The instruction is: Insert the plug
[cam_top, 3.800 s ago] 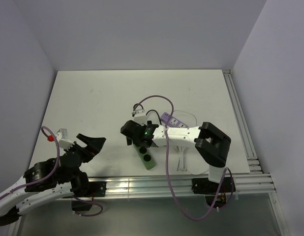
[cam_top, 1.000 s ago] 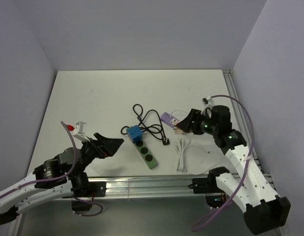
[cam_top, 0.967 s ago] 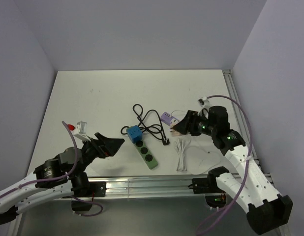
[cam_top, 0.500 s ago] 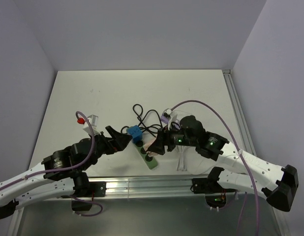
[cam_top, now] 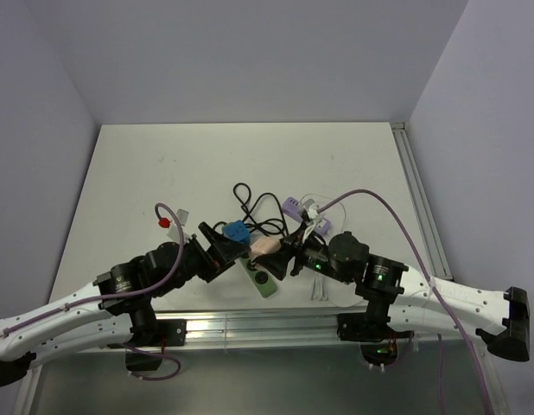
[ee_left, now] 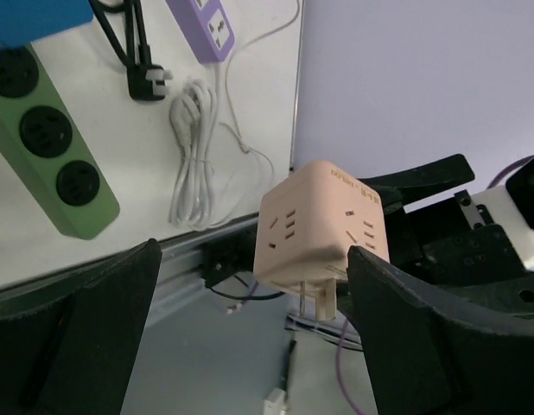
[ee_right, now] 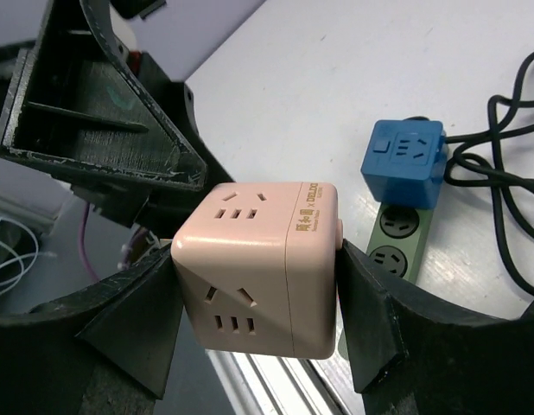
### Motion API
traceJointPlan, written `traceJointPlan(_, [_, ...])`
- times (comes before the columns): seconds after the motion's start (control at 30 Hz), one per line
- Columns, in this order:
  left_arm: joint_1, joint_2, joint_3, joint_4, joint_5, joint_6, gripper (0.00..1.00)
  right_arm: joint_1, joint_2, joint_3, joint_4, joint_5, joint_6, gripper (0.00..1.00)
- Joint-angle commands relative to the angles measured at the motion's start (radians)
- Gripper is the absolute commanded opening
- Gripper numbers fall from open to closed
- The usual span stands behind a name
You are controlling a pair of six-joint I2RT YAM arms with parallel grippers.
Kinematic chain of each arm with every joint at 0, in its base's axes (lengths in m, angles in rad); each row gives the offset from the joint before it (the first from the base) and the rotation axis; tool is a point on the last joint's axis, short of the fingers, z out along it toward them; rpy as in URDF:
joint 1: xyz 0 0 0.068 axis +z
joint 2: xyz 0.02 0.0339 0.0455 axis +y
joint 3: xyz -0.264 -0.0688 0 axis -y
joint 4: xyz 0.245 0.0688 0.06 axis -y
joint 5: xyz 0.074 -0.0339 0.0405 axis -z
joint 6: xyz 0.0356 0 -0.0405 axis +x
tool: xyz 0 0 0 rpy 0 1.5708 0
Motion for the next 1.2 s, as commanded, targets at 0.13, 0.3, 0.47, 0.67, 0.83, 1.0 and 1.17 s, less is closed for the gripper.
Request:
traceJointPlan(0.13, [0.041,-0.008,-0.092,0.193,0.103,-0.347,0.91,0.058,-0.047,-0.089,0.258,0.189,-0.016,0.00])
traceJointPlan(0.3, [0.047,-0.003,-0.155,0.325,0.131,-0.455,0.91,0.130,-0.046,-0.117,0.345,0.279,-0.058,0.00])
traceJointPlan(0.47, [0.051,0.056,-0.174,0.424,0.184,-0.530,0.90,0.201,-0.001,-0.104,0.404,0.360,-0.095,0.00])
traceJointPlan(0.67, [0.053,0.089,-0.175,0.474,0.223,-0.548,0.84,0.259,0.082,-0.081,0.427,0.425,-0.138,0.00])
traceJointPlan(0.83, [0.054,0.069,-0.189,0.489,0.224,-0.547,0.70,0.267,0.111,-0.088,0.450,0.457,-0.131,0.00])
traceJointPlan(1.0, [0.056,0.043,-0.224,0.532,0.223,-0.529,0.26,0.269,0.128,-0.081,0.407,0.473,-0.118,0.00])
traceJointPlan(1.17, [0.102,0.049,-0.230,0.534,0.277,-0.388,0.00,0.269,0.157,-0.022,0.245,0.445,-0.073,0.48])
